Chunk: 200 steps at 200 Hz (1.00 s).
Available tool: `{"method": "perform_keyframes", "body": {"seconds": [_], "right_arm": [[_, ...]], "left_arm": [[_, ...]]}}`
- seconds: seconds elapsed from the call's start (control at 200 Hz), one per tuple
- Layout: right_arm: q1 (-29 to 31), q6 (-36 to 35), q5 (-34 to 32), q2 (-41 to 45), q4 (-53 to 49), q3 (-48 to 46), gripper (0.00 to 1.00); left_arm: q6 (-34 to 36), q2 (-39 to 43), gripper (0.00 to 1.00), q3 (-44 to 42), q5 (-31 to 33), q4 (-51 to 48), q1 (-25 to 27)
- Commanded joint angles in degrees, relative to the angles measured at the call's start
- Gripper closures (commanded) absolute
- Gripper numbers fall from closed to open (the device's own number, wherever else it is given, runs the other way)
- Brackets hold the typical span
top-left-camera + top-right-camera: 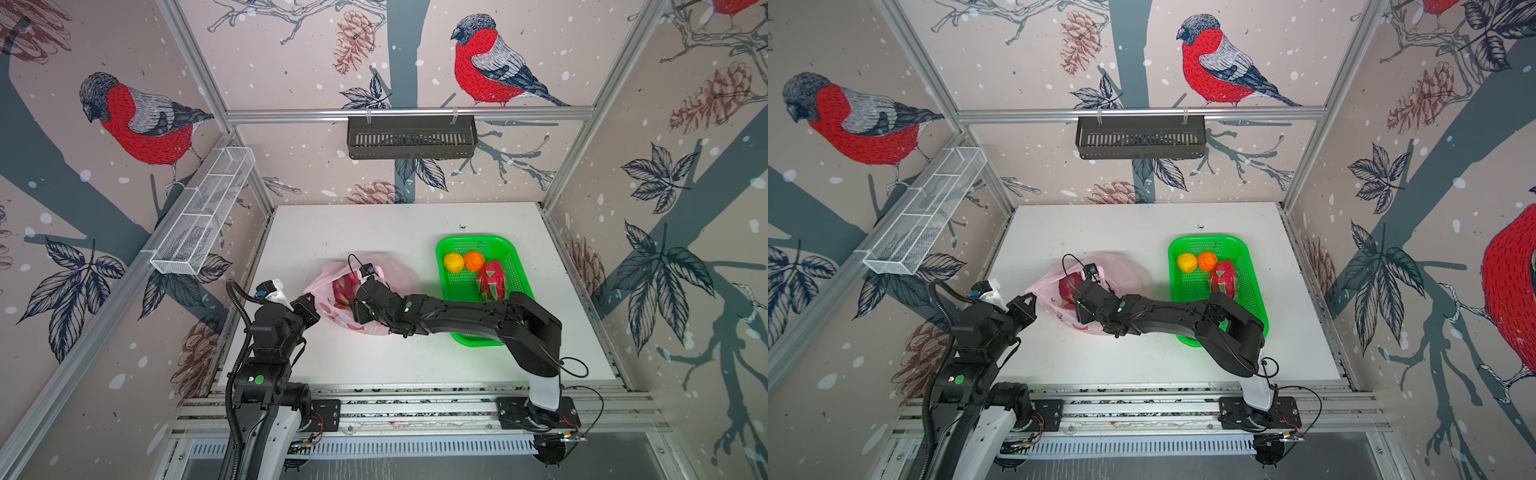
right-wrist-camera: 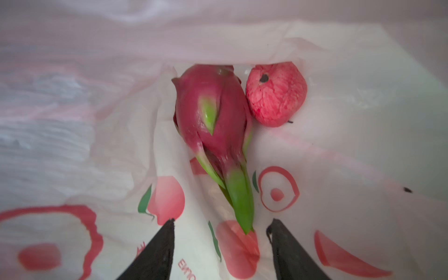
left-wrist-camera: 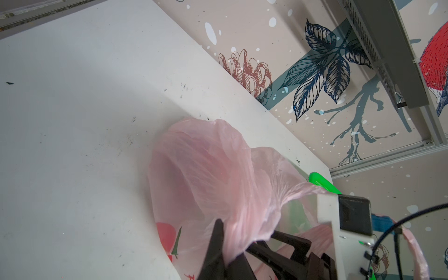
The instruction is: Untie the knot of the plastic bag and take out the fruit
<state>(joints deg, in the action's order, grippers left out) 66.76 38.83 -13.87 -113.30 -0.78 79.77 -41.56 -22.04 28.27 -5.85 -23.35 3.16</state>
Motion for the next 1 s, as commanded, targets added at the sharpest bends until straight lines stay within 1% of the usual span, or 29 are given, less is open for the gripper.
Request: {"method": "perform_keyframes", "body": {"seconds": [0.0,0.12,0.27,0.395,0.495,0.625,0.751,0.851,0.996], "right_arm": [[-0.1,0.3,-0.9,-2.1,1.7,3.0,0.33],[-0.1,-0.8,0.8,-4.7,0.6,7.1,0.28],[0.5,-2.4,5.8,-6.5,-1.7,10.1,0.27],[1.3,-4.3,10.3,-7.3,-4.2,10.4,0.27],[1.7,-5.0,11.4,-8.5,-6.6,10.2,0.26],[2.3,-5.3,10.1,-9.2,-8.6,10.1,0.25],[2.2,-5.2,7.2,-7.9,-8.6,9.9,0.25],[2.1,-5.5,4.8,-6.6,-8.5,9.9,0.26],[1.5,-6.3,2.5,-7.2,-10.7,12.4,0.29]], "left_arm": [[0.6,0.1,1.00,-0.5,0.2,-0.2,-0.2],[-0.3,-0.5,1.00,-1.3,-0.4,0.0,-0.2],[-1.4,-0.8,1.00,-2.4,0.9,0.7,-0.2],[-2.6,-1.0,1.00,-3.4,3.6,1.0,-0.2],[-5.4,-0.9,1.00,-5.1,7.0,0.0,-0.2],[-8.4,0.8,1.00,-7.1,11.3,-1.6,-0.2],[-9.2,3.2,1.00,-7.3,14.5,-3.8,-0.3],[-9.3,3.9,1.00,-7.3,14.8,-4.0,-0.2],[-8.9,3.0,1.00,-7.3,14.7,-3.8,-0.2]]}}
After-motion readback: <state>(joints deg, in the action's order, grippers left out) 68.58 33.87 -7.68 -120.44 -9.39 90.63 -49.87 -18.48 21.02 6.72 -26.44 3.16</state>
